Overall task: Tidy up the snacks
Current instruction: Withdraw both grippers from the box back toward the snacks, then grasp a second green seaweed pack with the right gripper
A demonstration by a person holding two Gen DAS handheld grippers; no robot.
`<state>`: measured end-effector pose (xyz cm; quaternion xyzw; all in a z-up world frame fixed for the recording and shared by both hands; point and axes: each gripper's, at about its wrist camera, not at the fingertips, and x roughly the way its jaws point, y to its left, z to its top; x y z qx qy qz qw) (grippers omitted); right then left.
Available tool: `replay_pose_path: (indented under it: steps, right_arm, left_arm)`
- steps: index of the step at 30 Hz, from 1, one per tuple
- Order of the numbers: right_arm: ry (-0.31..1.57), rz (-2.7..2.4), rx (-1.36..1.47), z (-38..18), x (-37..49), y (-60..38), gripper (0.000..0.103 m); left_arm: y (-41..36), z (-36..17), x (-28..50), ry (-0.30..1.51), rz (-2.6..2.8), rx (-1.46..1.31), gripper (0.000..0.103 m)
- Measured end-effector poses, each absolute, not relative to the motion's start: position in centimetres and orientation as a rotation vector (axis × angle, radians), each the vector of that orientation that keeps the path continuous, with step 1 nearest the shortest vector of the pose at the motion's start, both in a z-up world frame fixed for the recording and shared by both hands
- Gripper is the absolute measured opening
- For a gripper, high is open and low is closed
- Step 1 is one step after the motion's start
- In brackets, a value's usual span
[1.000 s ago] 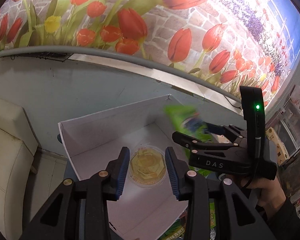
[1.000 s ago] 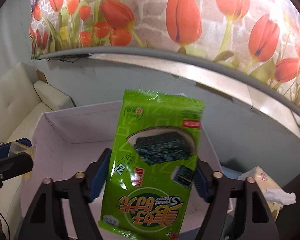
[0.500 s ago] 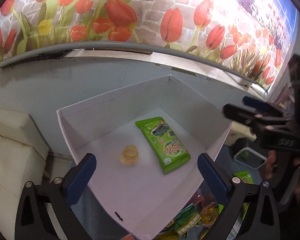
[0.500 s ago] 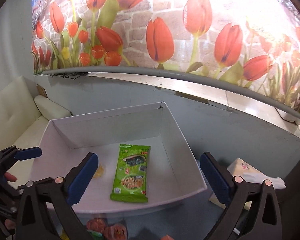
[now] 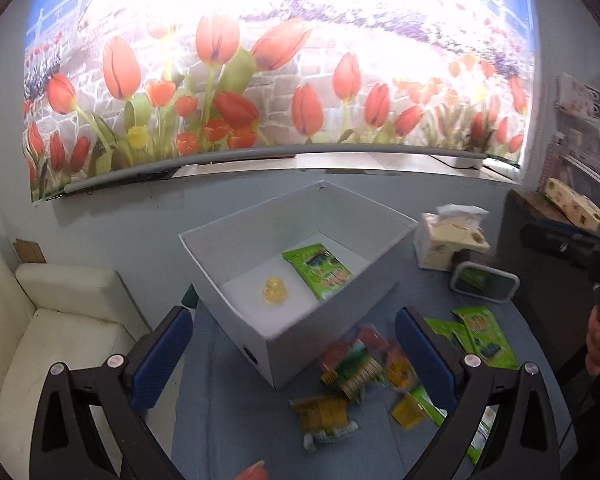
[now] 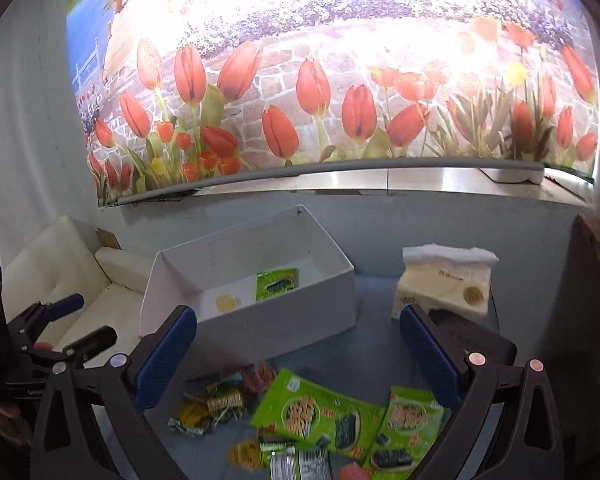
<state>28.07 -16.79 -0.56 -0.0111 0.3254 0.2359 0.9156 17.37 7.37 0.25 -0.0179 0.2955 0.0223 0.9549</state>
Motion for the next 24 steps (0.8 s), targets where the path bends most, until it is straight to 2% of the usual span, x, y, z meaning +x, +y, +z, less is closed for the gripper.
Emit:
replay_pose_path:
  steps: [6,14,24]
  right_arm:
    - [0.714,0.343,-0.086,-3.9,23.4,-20.3,0.103]
    - [0.882,0.245,-0.061,-10.2,24.5,-23.7,0.103]
    - [1.000,0.180,-0.156,-16.5,27.7,-22.5,0.103]
  left_arm:
    - [3.5,0.0,10.2,0.640,-0.049,-0.052,0.103]
    - [-0.2,-0.8,1.9,0.652,-0.094,-0.044,0.103]
    - [0.4,-2.7,-1.2,0.724,-0.109,-0.106,0.103]
